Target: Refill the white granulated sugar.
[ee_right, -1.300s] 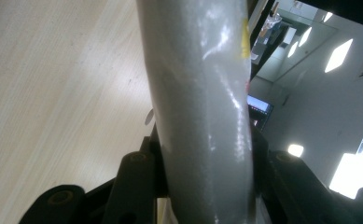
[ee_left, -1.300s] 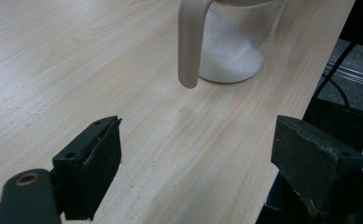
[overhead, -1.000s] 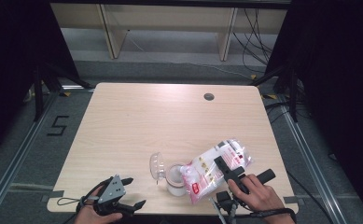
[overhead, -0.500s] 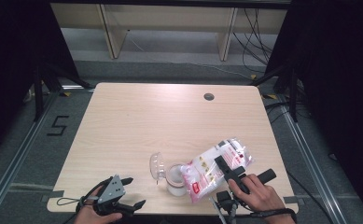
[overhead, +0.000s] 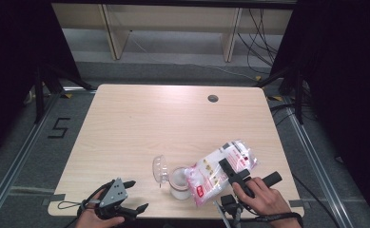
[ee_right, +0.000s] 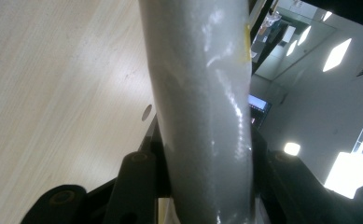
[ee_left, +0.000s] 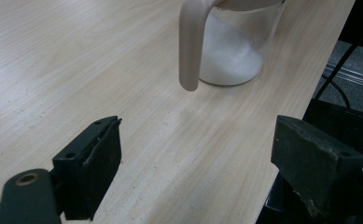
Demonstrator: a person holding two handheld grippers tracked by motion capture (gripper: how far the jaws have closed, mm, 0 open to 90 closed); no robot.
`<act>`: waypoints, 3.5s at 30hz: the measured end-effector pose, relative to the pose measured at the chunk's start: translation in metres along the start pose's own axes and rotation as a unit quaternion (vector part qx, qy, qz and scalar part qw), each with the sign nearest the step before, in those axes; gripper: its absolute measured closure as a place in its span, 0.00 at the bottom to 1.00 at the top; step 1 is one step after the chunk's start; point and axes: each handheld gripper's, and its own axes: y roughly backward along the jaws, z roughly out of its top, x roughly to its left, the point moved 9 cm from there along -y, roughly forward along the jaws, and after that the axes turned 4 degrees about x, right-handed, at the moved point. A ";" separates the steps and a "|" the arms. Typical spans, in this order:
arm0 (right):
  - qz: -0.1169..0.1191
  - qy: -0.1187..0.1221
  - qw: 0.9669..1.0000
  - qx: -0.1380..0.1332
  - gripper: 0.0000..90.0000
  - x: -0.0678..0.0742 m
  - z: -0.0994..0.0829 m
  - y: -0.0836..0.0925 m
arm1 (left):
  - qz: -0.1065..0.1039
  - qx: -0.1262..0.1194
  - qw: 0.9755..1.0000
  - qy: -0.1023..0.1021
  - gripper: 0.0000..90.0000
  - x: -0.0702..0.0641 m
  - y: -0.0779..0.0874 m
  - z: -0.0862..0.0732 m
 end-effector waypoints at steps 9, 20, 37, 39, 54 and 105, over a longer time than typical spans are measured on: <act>-0.003 -0.001 1.000 0.006 0.75 -0.001 -0.002 0.002 | 0.000 0.004 1.000 -0.002 0.18 0.000 -0.001 -0.001; 0.000 0.003 1.000 -0.002 0.75 -0.004 0.002 0.003 | -0.003 0.009 1.000 -0.003 0.18 0.000 0.000 -0.002; 0.006 0.002 1.000 -0.009 0.76 -0.002 0.002 0.000 | -0.001 0.009 1.000 -0.001 0.18 0.000 -0.001 -0.002; 0.008 -0.006 1.000 -0.004 0.76 0.000 0.000 0.001 | -0.002 0.007 1.000 -0.002 0.18 0.000 -0.001 -0.002; 0.023 -0.023 0.999 -0.005 0.78 0.004 -0.001 0.000 | -0.002 0.008 1.000 -0.006 0.18 0.000 0.001 -0.001; 0.024 -0.022 0.999 -0.003 0.79 0.002 -0.004 -0.002 | -0.001 0.002 1.000 0.000 0.18 0.000 0.000 0.000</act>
